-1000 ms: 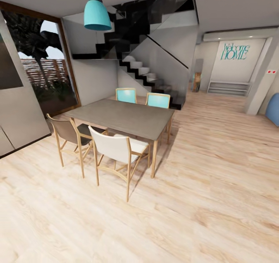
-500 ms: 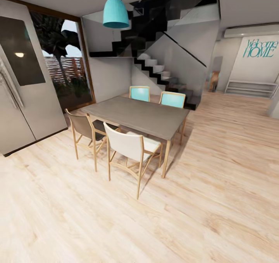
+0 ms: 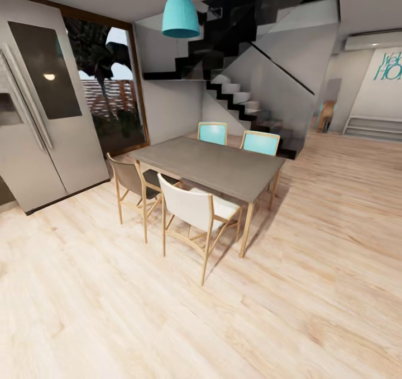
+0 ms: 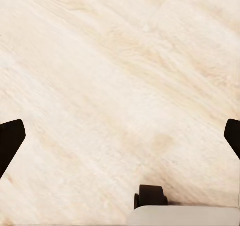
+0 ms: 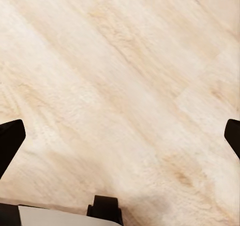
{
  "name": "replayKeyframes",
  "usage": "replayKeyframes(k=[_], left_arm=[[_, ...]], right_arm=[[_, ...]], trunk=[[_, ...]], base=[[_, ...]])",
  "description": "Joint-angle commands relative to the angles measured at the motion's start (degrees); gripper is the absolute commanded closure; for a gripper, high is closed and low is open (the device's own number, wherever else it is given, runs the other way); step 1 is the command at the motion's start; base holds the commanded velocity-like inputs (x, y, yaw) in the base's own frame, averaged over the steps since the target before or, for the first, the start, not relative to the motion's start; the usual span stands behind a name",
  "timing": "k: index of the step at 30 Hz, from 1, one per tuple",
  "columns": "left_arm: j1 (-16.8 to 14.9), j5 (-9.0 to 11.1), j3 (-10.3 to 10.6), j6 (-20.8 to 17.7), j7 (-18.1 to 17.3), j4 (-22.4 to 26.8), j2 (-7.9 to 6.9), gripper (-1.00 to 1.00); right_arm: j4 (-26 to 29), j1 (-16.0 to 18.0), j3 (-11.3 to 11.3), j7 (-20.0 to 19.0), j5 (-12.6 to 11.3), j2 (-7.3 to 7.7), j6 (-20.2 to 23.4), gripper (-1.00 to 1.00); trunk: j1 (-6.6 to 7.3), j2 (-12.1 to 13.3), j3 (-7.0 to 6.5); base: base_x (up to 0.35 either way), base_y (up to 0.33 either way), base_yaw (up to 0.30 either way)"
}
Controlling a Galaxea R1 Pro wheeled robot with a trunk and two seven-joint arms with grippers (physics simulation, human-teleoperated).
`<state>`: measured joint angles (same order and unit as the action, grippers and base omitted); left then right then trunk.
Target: Pick up the poster from the kitchen countertop and hang it on one of the wall nails in the kitchen.
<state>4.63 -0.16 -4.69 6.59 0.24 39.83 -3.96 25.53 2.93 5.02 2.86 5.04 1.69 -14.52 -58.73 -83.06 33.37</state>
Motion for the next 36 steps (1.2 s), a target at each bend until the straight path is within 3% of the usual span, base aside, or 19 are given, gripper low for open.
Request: replayKeyframes(k=[1, 36], left_arm=[[0.03, -0.02, -0.05, 0.09, 0.02, 0.07, 0.01, -1.0], [0.03, -0.01, -0.59, 1.23, 0.02, -0.01, 0.01, -1.0]], right_arm=[[-0.04, 0.04, 0.21, 0.3, 0.5, 0.03, -0.46, -1.0], [-0.13, 0.05, 0.25, 0.48, 0.49, -0.11, -1.83, -1.0]], trunk=[[0.0, -0.02, 0.09], [0.0, -0.02, 1.88]], base=[[0.0, -0.068, 0.219], [0.0, -0.006, 0.235]])
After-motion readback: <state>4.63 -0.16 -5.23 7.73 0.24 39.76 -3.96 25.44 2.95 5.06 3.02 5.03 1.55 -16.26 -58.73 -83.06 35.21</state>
